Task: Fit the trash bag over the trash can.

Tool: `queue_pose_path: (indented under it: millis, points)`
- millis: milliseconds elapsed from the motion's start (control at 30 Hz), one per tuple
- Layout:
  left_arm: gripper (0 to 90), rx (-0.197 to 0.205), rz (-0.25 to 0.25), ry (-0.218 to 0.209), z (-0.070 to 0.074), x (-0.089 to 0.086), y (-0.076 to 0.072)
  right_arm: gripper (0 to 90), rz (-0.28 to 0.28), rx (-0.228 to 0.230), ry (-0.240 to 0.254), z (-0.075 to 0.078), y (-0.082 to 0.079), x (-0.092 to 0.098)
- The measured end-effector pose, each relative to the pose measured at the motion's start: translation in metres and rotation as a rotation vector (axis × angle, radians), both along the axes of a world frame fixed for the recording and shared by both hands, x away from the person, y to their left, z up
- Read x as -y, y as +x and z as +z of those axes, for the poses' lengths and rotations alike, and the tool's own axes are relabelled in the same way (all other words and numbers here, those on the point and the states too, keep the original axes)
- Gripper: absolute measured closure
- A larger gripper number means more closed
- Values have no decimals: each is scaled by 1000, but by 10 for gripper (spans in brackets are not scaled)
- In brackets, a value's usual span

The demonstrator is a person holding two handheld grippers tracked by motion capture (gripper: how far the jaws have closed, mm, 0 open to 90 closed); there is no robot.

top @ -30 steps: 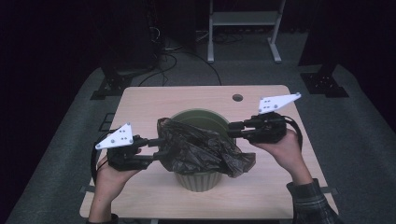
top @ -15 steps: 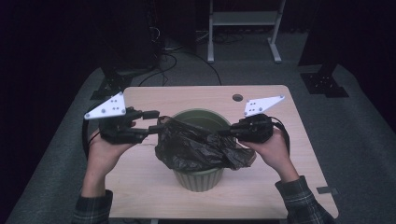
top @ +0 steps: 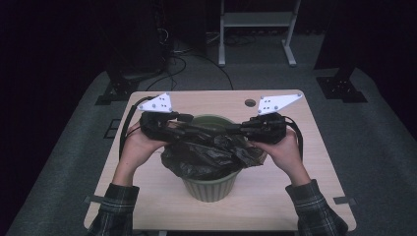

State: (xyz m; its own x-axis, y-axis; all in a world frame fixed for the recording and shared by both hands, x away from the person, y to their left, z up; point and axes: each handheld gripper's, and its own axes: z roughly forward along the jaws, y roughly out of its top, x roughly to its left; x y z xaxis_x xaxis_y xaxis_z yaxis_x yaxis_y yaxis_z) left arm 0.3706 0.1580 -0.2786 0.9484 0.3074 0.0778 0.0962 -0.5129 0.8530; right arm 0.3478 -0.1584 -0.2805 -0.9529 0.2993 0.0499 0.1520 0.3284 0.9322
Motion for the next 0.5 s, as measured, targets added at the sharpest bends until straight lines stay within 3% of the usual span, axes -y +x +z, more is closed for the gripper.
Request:
queue_pose_path:
  millis: [100,167,233,267,367,500]
  points:
    - [683,-11,-12,9,-3,-1,1,900,4,5,-1,2,-1,-1]
    - [885,4,-7,14,-3,-2,-1,900,7,8,-1,4,-2,-2]
    - [900,30,1,-6,0,-6,-4,887,4,13,-7,4,-2,-2]
    - [900,33,4,-10,1,-7,-5,767,-1,4,-13,3,-1,-3]
    - [899,56,20,-38,6,-14,-9,668,-28,-22,-48,-1,4,-5]
    - [899,84,45,-72,15,-26,-14,716,-25,-59,-82,-8,7,-7]
